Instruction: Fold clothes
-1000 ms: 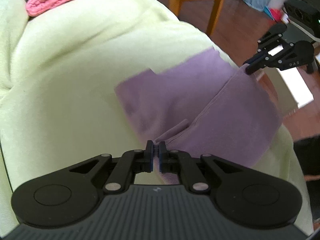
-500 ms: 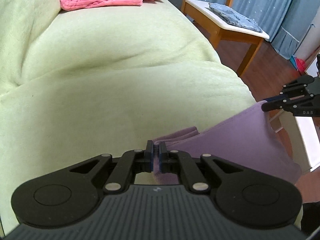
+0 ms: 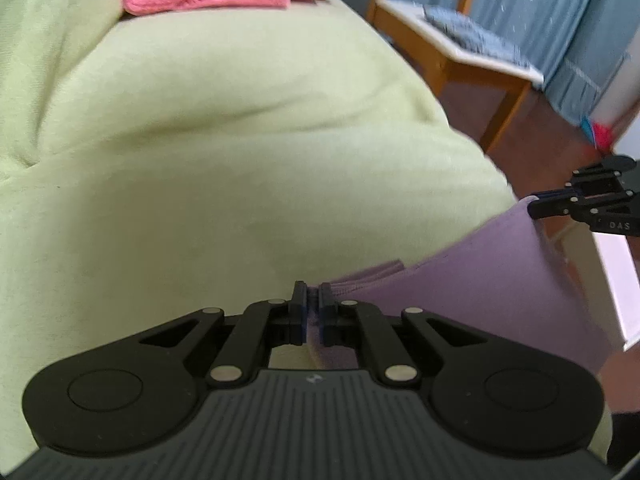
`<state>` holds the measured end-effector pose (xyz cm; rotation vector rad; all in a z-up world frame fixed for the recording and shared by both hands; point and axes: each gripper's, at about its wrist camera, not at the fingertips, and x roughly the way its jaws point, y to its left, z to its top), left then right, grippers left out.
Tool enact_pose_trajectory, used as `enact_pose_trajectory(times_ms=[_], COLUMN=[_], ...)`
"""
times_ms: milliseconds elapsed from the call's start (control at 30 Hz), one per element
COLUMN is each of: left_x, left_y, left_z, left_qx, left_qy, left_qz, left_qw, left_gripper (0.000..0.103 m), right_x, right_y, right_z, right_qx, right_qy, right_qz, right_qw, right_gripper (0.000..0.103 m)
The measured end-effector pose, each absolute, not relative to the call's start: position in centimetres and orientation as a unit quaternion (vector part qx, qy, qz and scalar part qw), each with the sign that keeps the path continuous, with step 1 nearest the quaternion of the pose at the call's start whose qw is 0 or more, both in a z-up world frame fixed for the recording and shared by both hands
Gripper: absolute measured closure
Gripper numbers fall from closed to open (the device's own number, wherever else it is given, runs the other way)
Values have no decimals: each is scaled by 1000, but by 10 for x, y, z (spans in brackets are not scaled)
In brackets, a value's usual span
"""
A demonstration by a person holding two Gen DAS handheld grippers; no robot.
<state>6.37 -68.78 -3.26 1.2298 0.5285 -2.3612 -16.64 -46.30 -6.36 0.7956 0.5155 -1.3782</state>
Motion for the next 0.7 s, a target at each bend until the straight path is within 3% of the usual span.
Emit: enact_pose_trajectory(times_ms=[200, 300, 367, 400, 433, 600, 700], left_x=[63, 56, 53, 55, 58, 78, 77], left_y=[-685, -683, -681, -681, -681, -673, -654], left_z=[-37, -45, -42, -39, -35, -3, 4], left_qx=[432, 440, 449, 449, 449, 422, 421], left_qy=[186, 177, 163, 163, 163, 162, 163], left_qz=[-853, -848, -843, -841, -838, -843, -853], left_qw=[225, 234, 248, 255, 263, 290, 261], left_gripper=[100, 96, 86, 80, 80, 87, 93], right_x=[-158, -157, -159, -160, -160, -149, -124], right_y=[-466, -474, -479, -481, -482, -503, -531], right_z=[-86, -85, -80, -74, -67, -37, -35], right_qx=[367, 382, 387, 384, 377, 342, 332], right_qy=[263, 272, 294, 302, 298, 270, 270], right_qz=[-605, -596, -591, -595, -596, -556, -480], right_qw=[656, 652, 644, 639, 643, 708, 766], right_gripper=[99, 92, 82, 70, 69, 71, 88])
